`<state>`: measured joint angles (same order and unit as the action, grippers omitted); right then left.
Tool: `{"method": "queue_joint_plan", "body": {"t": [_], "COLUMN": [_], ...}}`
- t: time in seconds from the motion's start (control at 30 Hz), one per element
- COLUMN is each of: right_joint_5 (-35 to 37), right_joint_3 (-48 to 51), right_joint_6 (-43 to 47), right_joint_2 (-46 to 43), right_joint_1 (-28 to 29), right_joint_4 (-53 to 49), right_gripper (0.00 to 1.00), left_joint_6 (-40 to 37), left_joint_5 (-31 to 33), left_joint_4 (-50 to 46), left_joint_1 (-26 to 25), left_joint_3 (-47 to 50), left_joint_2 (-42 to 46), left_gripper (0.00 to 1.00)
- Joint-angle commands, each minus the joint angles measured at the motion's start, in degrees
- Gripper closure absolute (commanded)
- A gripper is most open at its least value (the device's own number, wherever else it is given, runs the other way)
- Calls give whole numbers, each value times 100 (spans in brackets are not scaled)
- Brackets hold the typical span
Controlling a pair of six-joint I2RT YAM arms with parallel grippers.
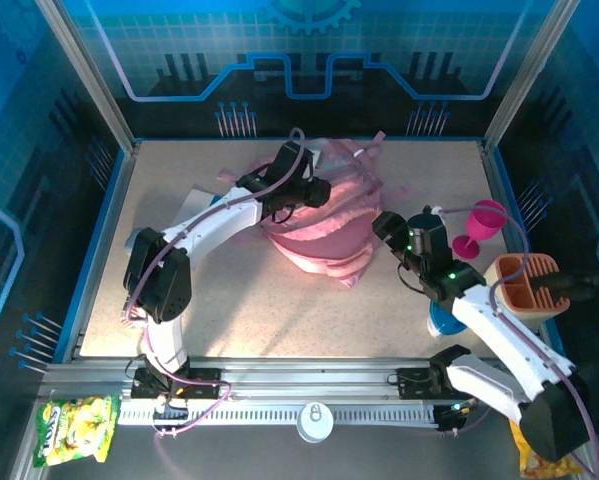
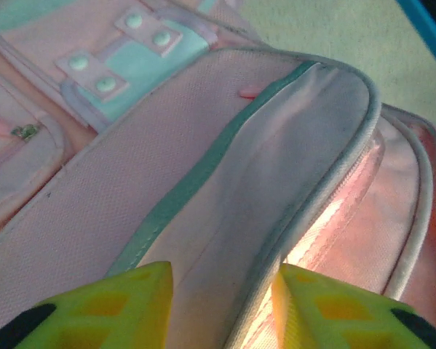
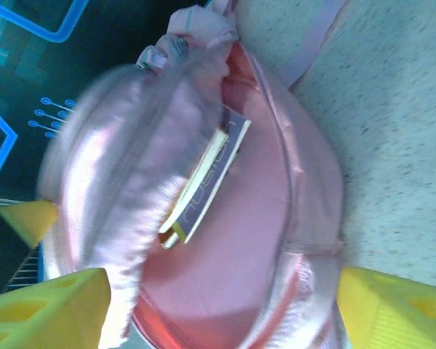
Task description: Pack the student bag
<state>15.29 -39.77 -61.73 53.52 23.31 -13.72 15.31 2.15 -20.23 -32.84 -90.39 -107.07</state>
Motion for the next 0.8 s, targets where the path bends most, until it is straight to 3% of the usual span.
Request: {"method": "queue_joint_plan", "body": {"t": [0.0,0.23,0.4,0.77], "right_joint_5": [350,-255,-588,-734], "right_joint_3": [-376,-587,-780,-1007], "right_joint_6": [746,1200,1211,1209], "right_joint_2": [-205,154,722,1239], "right_joint_1": [49,50,149,485], "right_joint_4": [-953,-493,-236,-79], "right_gripper": [15,4,1,0], "left_joint_6": [369,1044,1271,1098], "left_joint_5": [-182,-116,129,257], "left_joint_4": [140,129,64,-348], "left_joint_1": [105,607,1350,2461], "left_joint_3": [528,1915,2818,2848], "left_joint_2": [360,1257,1786,1290], "left_gripper": [44,16,1,1]}}
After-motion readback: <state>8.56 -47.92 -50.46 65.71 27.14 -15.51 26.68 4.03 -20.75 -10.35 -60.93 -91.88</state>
